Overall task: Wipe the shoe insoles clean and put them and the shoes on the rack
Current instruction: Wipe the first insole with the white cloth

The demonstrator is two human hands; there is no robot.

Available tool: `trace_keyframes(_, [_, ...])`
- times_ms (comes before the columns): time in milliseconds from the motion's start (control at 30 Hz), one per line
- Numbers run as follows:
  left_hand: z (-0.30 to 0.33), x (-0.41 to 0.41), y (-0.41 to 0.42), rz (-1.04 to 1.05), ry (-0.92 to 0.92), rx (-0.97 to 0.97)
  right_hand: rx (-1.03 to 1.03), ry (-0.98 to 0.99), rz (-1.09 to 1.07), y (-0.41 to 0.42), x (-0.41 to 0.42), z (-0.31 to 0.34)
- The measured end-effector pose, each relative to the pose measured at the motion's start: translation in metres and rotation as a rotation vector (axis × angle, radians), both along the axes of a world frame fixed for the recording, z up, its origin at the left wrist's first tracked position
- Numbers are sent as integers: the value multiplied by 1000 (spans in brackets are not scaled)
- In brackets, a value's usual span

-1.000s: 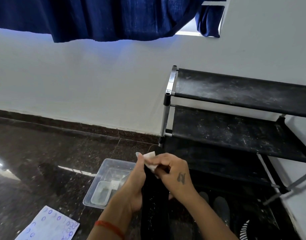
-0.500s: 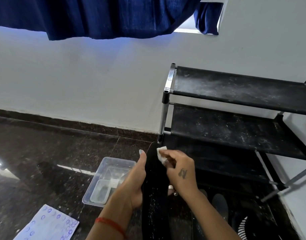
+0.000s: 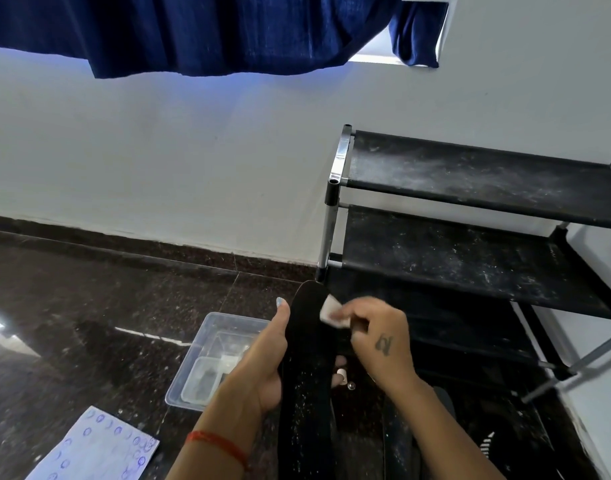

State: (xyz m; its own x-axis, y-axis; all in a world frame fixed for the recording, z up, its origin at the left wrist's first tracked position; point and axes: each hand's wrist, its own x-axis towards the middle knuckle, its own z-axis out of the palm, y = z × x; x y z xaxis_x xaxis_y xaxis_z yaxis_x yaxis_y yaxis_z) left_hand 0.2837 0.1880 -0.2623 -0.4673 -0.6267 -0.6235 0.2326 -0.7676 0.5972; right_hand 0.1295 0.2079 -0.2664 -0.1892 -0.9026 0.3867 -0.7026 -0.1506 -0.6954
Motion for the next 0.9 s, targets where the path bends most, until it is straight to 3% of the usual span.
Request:
trace_keyframes(133, [1, -4, 4, -16, 25, 3, -46, -132, -67, -5, 18, 2])
trace_keyframes(367, [4, -2, 5, 49, 45, 7, 46, -269, 240, 1, 28, 9])
trace_keyframes(533, [9, 0, 3, 58, 41, 9, 180, -201, 371, 7, 16, 11])
trace_keyframes(633, [10, 0, 4, 54, 7, -4, 193, -21, 277, 3, 5, 4])
trace_keyframes(700, [10, 0, 4, 32, 9, -19, 73, 33, 93, -1, 0, 0])
trace_keyframes(800, [12, -1, 5, -1, 13, -31, -59, -169, -110, -4, 4, 3])
trace_keyframes(900, [12, -6, 8, -48, 10, -25, 96, -339, -57, -7, 16, 2])
